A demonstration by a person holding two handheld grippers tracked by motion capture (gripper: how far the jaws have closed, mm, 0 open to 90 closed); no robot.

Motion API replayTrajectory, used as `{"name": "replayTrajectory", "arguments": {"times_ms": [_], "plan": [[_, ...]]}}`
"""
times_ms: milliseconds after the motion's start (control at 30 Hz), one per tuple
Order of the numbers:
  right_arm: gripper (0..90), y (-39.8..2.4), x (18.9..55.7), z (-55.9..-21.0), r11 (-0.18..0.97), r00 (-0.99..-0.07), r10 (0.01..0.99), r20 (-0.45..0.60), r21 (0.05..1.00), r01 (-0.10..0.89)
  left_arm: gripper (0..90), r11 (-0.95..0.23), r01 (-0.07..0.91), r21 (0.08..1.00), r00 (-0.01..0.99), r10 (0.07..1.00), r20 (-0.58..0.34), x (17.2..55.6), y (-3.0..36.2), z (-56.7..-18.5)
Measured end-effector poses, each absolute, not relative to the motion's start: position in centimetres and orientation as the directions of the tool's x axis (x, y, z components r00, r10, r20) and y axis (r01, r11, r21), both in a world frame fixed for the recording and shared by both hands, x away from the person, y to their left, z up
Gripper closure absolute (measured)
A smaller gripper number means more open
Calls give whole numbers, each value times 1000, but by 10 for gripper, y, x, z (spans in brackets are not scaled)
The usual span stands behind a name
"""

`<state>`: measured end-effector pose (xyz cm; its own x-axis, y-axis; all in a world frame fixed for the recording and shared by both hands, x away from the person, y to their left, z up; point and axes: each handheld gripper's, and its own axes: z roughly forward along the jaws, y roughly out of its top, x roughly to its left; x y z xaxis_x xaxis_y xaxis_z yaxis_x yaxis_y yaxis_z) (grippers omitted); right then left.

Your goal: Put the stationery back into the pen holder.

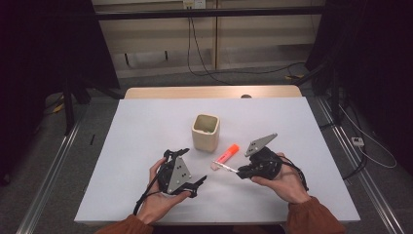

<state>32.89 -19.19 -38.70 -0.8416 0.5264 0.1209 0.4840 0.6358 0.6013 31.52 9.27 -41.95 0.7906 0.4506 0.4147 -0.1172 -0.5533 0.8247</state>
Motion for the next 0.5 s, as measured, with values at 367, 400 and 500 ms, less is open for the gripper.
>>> {"name": "replayTrajectory", "arguments": {"times_ms": [367,400,500], "plan": [[804,-180,335,-383,647,-848,518,110,598,473,51,-649,-250,718,724,368,584,317,78,-425],[803,-179,336,-383,653,-854,510,106,598,465,51,-662,-261,703,714,358,602,316,77,-426],[803,-176,337,-382,651,-854,509,105,603,462,51,-690,-284,665,688,336,643,315,74,-428]]}}
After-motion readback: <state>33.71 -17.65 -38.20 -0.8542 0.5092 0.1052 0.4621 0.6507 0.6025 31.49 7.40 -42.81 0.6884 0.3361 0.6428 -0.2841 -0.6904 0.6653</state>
